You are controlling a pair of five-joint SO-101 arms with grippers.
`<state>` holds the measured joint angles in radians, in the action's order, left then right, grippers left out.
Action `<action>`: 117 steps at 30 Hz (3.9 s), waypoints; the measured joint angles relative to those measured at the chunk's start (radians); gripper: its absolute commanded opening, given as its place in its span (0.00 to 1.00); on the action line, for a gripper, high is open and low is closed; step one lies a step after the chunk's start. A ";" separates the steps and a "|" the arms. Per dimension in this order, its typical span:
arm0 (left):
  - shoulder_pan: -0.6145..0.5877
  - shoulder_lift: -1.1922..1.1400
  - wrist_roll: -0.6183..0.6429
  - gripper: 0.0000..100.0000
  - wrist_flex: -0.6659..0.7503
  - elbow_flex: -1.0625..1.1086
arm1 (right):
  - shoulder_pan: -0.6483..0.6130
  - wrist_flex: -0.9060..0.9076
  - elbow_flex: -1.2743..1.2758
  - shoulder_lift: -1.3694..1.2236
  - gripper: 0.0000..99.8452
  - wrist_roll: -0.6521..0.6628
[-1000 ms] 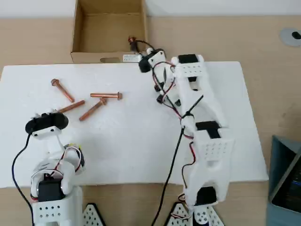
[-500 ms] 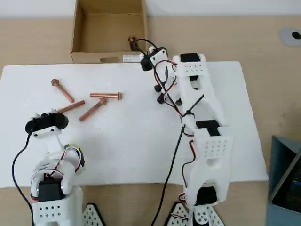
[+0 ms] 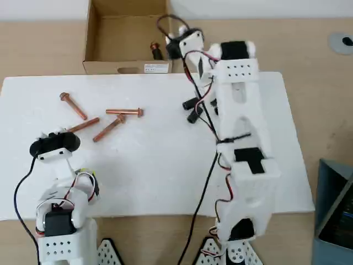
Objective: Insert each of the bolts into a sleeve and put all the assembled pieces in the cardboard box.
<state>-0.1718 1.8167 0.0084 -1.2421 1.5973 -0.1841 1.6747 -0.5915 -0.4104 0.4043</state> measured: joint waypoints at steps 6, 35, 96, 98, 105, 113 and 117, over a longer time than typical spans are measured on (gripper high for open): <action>0.000 0.000 0.000 0.00 0.000 0.000 | 0.000 0.091 -0.057 0.137 0.01 -0.031; 0.000 -0.025 0.000 0.00 0.000 -0.180 | 0.124 -0.084 1.151 1.370 0.01 -0.443; 0.138 -2.254 -0.712 0.13 -0.284 -1.858 | 0.256 -0.184 1.445 1.677 0.01 -0.497; 0.138 -2.289 -0.718 0.13 -0.282 -1.887 | 0.256 -0.184 1.445 1.677 0.01 -0.497; 0.198 -2.337 -0.723 0.13 -0.284 -1.926 | 0.256 -0.184 1.445 1.677 0.01 -0.497; 0.219 -2.337 -0.749 0.12 -0.244 -1.930 | 0.256 -0.184 1.445 1.677 0.01 -0.497; 0.219 -2.374 -0.767 0.12 -0.229 -1.932 | 0.256 -0.184 1.445 1.677 0.01 -0.497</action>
<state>0.0476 -0.5570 -0.7587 -1.4707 -0.3345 0.0721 1.4906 0.8539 1.2666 -0.0928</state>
